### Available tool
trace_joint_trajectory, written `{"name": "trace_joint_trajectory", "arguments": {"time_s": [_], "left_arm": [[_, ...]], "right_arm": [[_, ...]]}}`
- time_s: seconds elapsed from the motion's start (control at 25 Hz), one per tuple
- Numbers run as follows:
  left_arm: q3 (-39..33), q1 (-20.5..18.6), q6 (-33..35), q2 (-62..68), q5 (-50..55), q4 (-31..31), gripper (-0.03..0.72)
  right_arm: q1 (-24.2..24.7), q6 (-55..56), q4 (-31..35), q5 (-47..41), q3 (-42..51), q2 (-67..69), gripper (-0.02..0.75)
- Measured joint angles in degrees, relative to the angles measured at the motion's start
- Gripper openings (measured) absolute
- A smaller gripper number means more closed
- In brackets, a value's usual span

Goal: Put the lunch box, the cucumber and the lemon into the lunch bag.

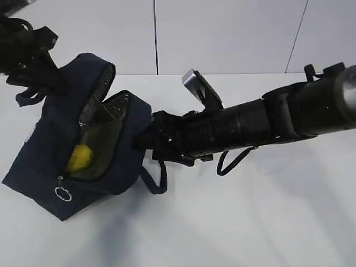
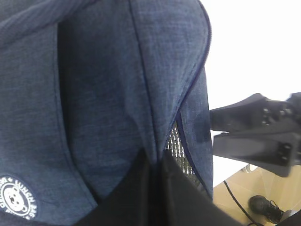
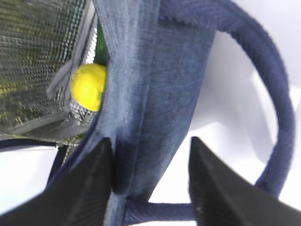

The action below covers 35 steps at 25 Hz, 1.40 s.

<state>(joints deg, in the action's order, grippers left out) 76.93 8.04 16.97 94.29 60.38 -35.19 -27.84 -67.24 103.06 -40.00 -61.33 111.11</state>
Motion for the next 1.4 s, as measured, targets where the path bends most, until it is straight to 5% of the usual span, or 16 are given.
{"name": "trace_joint_trajectory", "arguments": {"time_s": [0.76, 1.04, 1.4], "left_arm": [[0.0, 0.0, 0.0, 0.0, 0.1, -0.1, -0.001], [0.0, 0.0, 0.0, 0.0, 0.1, -0.1, -0.001], [0.0, 0.0, 0.1, 0.0, 0.6, -0.7, -0.001]], "right_arm": [[0.0, -0.3, 0.4, -3.0, 0.0, 3.9, 0.199], [0.0, -0.3, 0.4, -3.6, 0.0, 3.9, 0.022], [0.0, -2.5, 0.4, -3.3, -0.2, 2.5, 0.002]]}}
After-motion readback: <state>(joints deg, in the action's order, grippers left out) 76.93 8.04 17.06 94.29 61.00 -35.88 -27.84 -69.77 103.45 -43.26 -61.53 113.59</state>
